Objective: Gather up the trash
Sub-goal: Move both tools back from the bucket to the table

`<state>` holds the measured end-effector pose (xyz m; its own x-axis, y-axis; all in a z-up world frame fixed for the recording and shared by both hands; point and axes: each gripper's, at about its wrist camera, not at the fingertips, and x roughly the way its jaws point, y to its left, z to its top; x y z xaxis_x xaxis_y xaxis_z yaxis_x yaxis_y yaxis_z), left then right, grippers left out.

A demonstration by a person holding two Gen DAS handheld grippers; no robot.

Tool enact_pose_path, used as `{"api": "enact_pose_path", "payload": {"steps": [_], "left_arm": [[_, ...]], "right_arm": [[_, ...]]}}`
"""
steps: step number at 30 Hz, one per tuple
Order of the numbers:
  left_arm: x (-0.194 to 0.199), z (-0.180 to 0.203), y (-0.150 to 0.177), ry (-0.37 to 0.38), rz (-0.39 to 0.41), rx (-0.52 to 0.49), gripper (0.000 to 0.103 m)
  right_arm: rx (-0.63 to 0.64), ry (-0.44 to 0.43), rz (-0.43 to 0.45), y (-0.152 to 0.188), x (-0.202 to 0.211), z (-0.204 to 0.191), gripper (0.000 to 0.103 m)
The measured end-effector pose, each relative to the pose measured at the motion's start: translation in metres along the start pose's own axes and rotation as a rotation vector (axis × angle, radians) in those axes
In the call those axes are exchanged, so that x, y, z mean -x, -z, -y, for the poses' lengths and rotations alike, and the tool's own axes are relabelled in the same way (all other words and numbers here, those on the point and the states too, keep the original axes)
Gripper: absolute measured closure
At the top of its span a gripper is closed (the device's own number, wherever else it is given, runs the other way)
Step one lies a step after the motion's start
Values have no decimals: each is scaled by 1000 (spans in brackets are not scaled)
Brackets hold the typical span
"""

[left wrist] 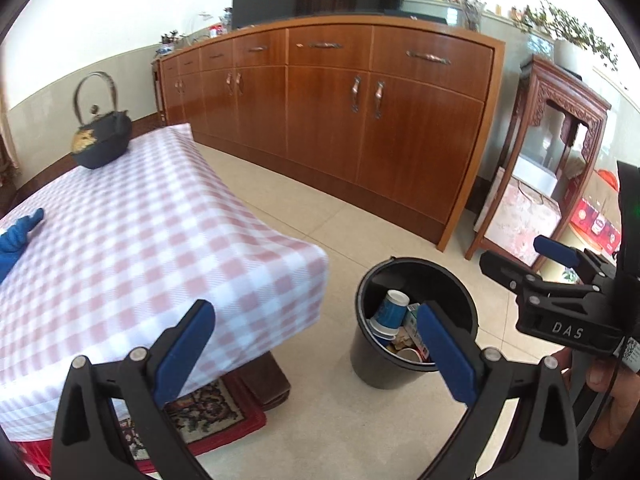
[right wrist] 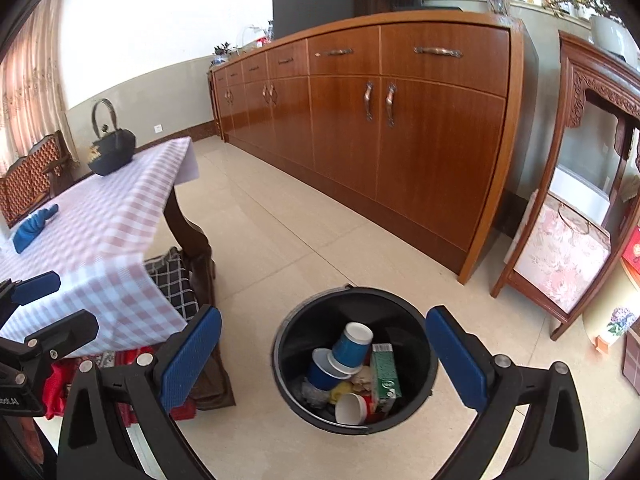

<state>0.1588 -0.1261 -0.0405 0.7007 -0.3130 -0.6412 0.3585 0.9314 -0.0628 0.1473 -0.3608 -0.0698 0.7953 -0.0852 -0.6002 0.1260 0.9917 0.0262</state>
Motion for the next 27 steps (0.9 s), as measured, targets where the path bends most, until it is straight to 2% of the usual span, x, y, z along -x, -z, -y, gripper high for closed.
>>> {"api": "enact_pose_path", "payload": {"steps": [6, 10, 20, 27], "left_arm": [[26, -45, 0, -79, 43, 71, 1], [46, -81, 4, -151, 74, 129, 1], [93, -190, 29, -367, 101, 295, 1], [121, -264, 44, -489, 113, 373, 1]], "right_arm": [[22, -62, 42, -20, 14, -45, 0], [43, -151, 45, -32, 14, -83, 0], [178, -380, 62, -56, 7, -216, 0], [297, -469, -6, -69, -3, -324, 0]]}}
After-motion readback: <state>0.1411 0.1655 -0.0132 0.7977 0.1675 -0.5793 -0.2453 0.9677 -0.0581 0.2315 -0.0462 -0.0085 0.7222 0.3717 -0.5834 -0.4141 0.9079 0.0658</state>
